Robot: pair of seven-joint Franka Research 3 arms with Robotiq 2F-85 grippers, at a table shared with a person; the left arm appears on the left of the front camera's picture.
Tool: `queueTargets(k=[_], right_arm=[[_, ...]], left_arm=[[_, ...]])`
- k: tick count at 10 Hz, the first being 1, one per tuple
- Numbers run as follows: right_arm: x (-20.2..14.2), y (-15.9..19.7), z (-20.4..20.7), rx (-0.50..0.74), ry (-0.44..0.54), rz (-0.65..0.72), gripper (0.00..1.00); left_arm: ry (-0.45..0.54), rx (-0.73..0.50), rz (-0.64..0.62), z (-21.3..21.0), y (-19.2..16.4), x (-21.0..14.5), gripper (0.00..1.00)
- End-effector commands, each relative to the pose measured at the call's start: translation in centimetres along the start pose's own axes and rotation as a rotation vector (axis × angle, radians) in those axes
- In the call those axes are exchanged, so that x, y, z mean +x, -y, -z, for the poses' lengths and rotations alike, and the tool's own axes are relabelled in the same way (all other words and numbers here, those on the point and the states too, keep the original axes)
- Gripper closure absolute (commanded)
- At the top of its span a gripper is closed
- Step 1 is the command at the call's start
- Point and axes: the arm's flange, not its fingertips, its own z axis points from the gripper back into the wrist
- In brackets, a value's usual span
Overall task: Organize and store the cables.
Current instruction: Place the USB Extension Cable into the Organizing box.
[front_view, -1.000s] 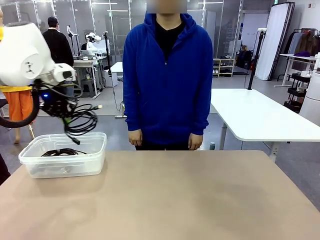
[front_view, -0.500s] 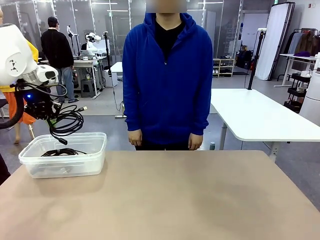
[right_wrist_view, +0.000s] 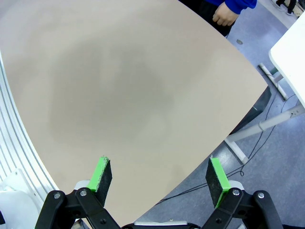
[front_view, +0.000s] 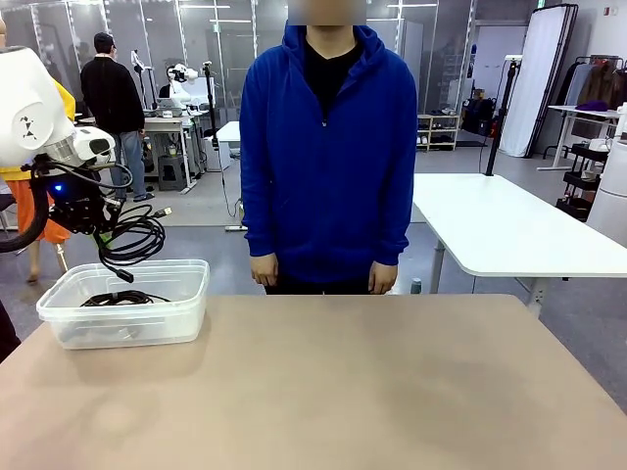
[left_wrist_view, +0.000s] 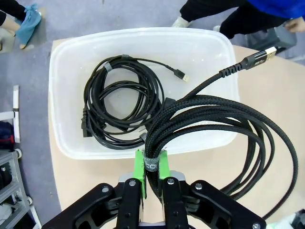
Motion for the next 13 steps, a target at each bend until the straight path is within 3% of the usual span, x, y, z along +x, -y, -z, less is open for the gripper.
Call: queueTargets(k=[1,2,3,7,9,11,13], right_arm=[[0.2,-0.1,-0.1,0.002,0.002,0.021,0.0],[0.2,-0.1,-0.1,0.002,0.002,0.021,0.0],[0.2,-0.1,-0.1,0.002,0.002,0.021,0.0],[0.2,-0.1,-0.1,0.002,0.002,0.021,0.0],[0.2,-0.1,-0.1,0.002,0.002,0.021,0.0],[0.2,-0.1,-0.1,0.002,0.002,0.021,0.0],[0.2,-0.1,-0.1,0.002,0.002,0.021,0.0]], left_arm=[[-0.045,0.065,0.067,1.6,-0.8,0.7,0.86],[-0.032,0.108,0.151,3.4,-1.6,1.3,0.86],[-0.053,0.061,0.15,5.3,-2.0,1.7,0.86],[-0.12,0.045,-0.006,12.8,-2.8,2.8,0.86],[-0.126,0.133,-0.041,14.5,-3.1,2.6,0.86],[-0.154,0.137,-0.089,16.4,-3.8,3.1,0.86],[-0.143,0.116,-0.103,16.0,-3.9,3.1,0.71]])
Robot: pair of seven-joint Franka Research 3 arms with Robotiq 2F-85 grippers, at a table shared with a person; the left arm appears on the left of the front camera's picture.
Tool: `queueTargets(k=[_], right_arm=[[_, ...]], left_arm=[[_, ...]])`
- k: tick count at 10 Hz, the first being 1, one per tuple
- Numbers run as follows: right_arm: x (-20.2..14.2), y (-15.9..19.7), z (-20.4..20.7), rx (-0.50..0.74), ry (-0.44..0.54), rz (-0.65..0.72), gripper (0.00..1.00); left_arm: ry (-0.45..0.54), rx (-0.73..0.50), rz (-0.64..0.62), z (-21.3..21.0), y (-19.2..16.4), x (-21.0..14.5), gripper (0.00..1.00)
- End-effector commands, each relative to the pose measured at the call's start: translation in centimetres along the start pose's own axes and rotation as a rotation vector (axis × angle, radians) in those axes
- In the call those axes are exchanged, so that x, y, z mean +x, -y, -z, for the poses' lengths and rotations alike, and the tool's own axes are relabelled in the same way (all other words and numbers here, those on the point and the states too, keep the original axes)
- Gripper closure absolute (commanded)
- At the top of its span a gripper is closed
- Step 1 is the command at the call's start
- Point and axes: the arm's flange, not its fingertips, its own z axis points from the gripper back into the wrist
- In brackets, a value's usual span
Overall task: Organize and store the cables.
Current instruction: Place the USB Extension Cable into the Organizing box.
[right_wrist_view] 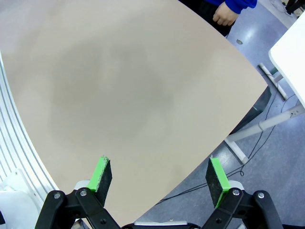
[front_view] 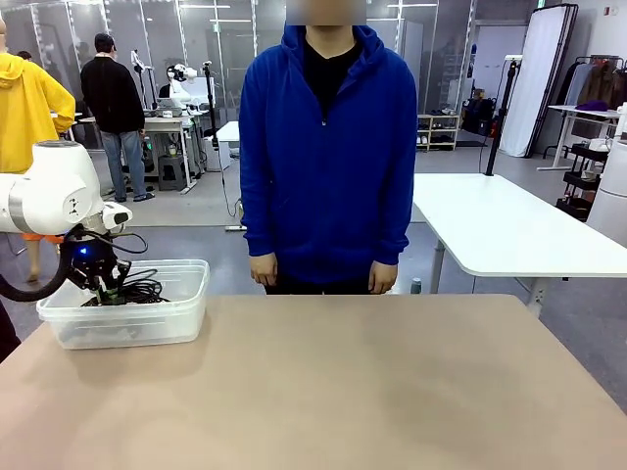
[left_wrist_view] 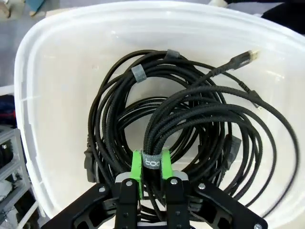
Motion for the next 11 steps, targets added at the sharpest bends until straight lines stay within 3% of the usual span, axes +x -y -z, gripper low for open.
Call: queueTargets(k=[1,8,10,11], right_arm=[[0.2,-0.1,-0.1,0.003,0.002,0.021,0.0],[0.2,-0.1,-0.1,0.003,0.002,0.021,0.0],[0.2,-0.1,-0.1,0.003,0.002,0.021,0.0],[0.2,-0.1,-0.1,0.003,0.002,0.021,0.0]], left_arm=[[0.016,-0.003,-0.024,-0.8,0.0,0.5,0.65],[0.06,-0.054,-0.001,-4.6,-1.1,-0.7,0.13],[0.041,-0.07,-0.007,-4.8,-0.9,-0.9,0.0],[0.022,-0.081,0.02,-4.5,-0.8,-0.9,0.0]])
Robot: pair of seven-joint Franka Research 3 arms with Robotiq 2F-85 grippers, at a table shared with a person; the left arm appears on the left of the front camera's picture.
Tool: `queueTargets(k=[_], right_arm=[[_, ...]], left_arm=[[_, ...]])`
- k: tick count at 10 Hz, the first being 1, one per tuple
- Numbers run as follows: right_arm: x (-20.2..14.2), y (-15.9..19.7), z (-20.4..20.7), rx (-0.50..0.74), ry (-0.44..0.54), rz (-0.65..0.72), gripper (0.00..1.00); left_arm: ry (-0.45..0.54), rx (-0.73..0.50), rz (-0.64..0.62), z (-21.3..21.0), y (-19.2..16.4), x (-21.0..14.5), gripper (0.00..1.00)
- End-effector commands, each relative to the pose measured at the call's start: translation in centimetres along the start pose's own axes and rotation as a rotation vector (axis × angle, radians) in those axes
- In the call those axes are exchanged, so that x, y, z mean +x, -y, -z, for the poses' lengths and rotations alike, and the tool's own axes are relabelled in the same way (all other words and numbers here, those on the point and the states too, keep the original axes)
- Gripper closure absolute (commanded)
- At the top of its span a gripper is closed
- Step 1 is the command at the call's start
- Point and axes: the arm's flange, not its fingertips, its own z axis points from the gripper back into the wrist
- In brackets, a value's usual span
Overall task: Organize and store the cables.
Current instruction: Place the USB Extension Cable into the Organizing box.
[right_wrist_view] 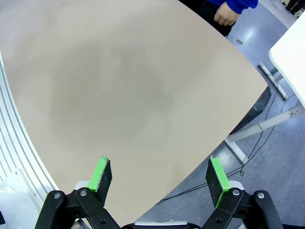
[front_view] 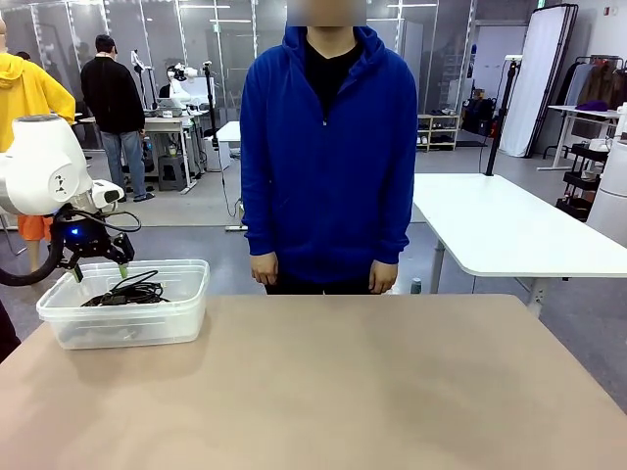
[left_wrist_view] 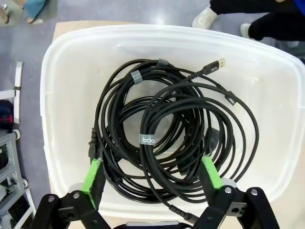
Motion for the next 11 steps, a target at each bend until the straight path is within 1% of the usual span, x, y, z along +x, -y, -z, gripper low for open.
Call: queueTargets(k=[1,11], right_arm=[[0.24,-0.08,-0.06,0.003,0.002,0.021,0.0],[0.24,-0.08,-0.06,0.003,0.002,0.021,0.0]], left_arm=[[0.01,0.009,-0.013,-0.04,-0.07,0.16,0.0],[0.01,0.009,-0.013,-0.04,-0.07,0.16,0.0]])
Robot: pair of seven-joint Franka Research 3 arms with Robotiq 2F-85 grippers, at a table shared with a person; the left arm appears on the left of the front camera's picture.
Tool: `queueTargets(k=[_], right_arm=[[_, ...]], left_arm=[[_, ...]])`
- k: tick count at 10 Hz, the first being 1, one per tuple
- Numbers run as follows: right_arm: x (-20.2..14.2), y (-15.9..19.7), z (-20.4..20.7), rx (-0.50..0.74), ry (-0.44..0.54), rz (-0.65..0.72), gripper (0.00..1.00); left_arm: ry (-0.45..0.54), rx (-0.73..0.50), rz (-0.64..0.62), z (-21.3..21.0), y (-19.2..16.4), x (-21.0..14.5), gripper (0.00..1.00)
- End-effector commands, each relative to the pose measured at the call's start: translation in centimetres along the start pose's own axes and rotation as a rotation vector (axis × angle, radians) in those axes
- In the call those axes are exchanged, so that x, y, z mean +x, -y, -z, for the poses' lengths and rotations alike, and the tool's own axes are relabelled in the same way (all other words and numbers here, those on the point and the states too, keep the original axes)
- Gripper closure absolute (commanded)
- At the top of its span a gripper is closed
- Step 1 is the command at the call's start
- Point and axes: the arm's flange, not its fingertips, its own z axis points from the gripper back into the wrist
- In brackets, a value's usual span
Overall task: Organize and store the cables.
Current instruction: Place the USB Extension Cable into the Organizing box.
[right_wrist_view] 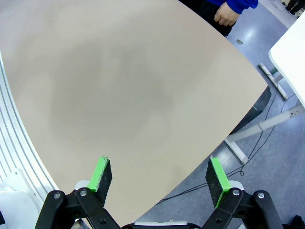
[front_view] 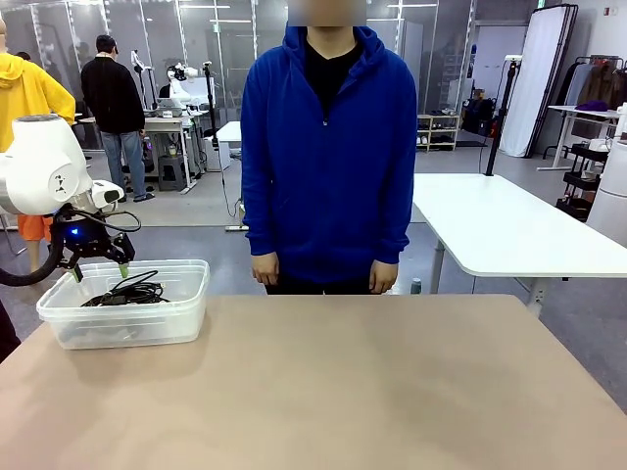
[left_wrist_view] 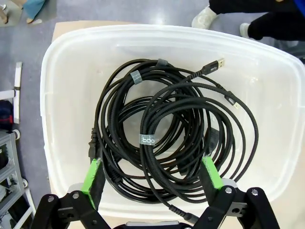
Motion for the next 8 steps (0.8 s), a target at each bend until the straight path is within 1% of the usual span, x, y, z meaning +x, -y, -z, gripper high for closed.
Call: queueTargets(k=[1,8], right_arm=[[0.24,-0.08,-0.06,0.003,0.002,0.021,0.0],[0.24,-0.08,-0.06,0.003,0.002,0.021,0.0]], left_arm=[[0.008,0.009,-0.011,0.02,-0.03,0.09,0.0],[0.008,0.009,-0.011,0.02,-0.03,0.09,0.0]])
